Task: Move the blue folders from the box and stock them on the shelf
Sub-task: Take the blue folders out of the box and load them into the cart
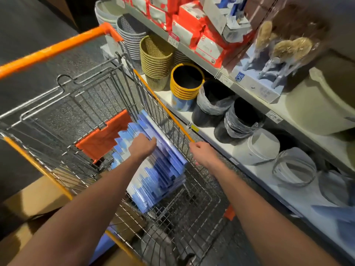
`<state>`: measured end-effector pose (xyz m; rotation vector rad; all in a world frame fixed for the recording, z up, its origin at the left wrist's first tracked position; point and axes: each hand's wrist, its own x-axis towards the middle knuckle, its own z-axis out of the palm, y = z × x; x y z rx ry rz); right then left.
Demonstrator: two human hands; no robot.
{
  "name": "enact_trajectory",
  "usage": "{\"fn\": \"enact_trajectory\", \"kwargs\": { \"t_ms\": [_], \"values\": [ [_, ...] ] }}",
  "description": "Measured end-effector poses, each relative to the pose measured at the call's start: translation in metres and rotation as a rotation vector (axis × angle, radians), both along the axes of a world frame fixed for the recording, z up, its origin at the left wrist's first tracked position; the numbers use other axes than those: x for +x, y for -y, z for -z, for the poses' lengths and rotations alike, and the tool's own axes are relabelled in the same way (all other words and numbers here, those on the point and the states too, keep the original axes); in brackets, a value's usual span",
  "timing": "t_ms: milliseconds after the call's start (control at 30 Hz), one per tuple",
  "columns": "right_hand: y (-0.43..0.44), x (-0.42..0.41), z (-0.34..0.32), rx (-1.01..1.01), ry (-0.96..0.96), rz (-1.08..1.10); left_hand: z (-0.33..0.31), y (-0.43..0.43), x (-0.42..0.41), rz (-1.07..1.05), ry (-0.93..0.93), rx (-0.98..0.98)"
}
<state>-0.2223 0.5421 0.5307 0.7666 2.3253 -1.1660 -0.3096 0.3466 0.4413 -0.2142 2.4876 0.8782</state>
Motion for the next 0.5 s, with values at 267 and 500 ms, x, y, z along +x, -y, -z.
{"fn": "enact_trajectory", "kwargs": {
  "t_ms": [267,500],
  "values": [
    [0.028,0.045,-0.007,-0.047,-0.076,-0.102,-0.056,0.019,0.079,-0.197,-0.134,0.284],
    [0.073,0.134,-0.027,-0.135,-0.144,-0.319,-0.106,0.048,0.213,-0.424,-0.327,0.373]
  ]
}}
